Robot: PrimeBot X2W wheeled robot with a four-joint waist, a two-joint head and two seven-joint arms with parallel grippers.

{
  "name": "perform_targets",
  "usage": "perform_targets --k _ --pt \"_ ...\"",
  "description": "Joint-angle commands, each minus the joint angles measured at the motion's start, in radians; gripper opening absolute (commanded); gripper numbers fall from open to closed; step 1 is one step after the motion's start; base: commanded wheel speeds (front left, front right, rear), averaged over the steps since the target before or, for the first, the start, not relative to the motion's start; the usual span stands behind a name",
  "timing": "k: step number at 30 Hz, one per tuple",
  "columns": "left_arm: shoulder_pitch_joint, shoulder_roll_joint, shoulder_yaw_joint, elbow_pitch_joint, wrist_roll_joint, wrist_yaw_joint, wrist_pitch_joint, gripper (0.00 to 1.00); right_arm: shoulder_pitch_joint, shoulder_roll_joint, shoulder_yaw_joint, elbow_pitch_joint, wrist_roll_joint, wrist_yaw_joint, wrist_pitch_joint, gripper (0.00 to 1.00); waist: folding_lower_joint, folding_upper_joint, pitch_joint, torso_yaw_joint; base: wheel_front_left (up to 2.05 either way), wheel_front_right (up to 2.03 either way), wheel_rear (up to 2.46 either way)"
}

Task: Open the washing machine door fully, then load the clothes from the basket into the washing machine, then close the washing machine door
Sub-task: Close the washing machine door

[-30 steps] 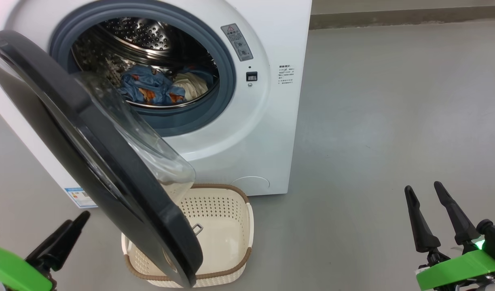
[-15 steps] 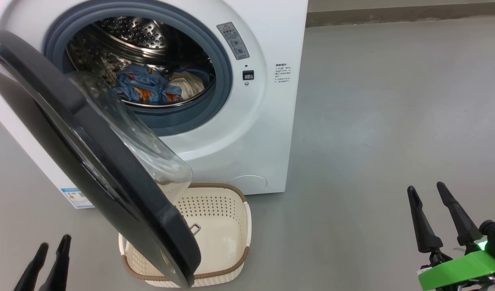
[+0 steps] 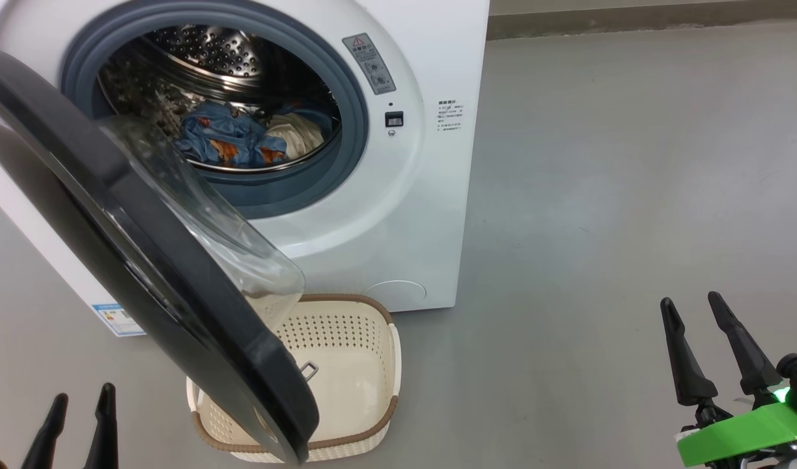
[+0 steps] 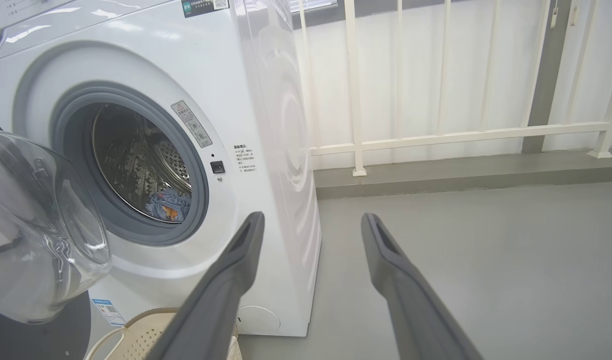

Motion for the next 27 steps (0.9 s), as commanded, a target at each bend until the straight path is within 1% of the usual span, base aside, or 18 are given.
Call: perform_targets --k 1,3,7,12,18,27 --pt "-0.018 0.005 0.072 -0.037 0.049 0.000 -0.009 1.00 -0.009 -0.020 0.014 -0.026 -0.002 0.006 -0.005 1.00 0.0000 0.0000 0.000 0.000 0.00 0.00 0.00" --pt "-0.008 -0.017 0.099 -0.051 0.106 0.000 -0.009 1.00 -0.009 -0.019 0.012 -0.026 -0.002 0.006 -0.005 1.00 0.0000 0.0000 0.001 -0.001 0.00 0.00 0.00" --pt "0.008 -0.064 0.140 -0.067 0.183 0.000 -0.009 1.00 -0.009 -0.016 0.009 -0.025 -0.004 0.006 -0.005 1.00 0.0000 0.0000 0.000 0.000 0.00 0.00 0.00" --pt "0.023 -0.098 0.169 -0.065 0.268 0.000 -0.009 1.00 -0.012 -0.015 0.012 -0.024 -0.004 0.006 -0.005 1.00 0.0000 0.0000 0.001 -0.001 0.00 0.00 0.00" --pt "0.031 -0.128 0.182 -0.044 0.319 0.000 -0.009 1.00 -0.015 -0.015 0.012 -0.022 -0.004 0.006 -0.005 1.00 0.0000 0.0000 0.004 -0.002 0.00 0.00 0.00" --pt "0.027 -0.134 0.192 -0.047 0.330 0.000 -0.009 1.00 -0.014 -0.015 0.009 -0.021 -0.005 0.006 -0.005 1.00 0.0000 0.0000 0.005 0.001 0.00 0.00 0.00"
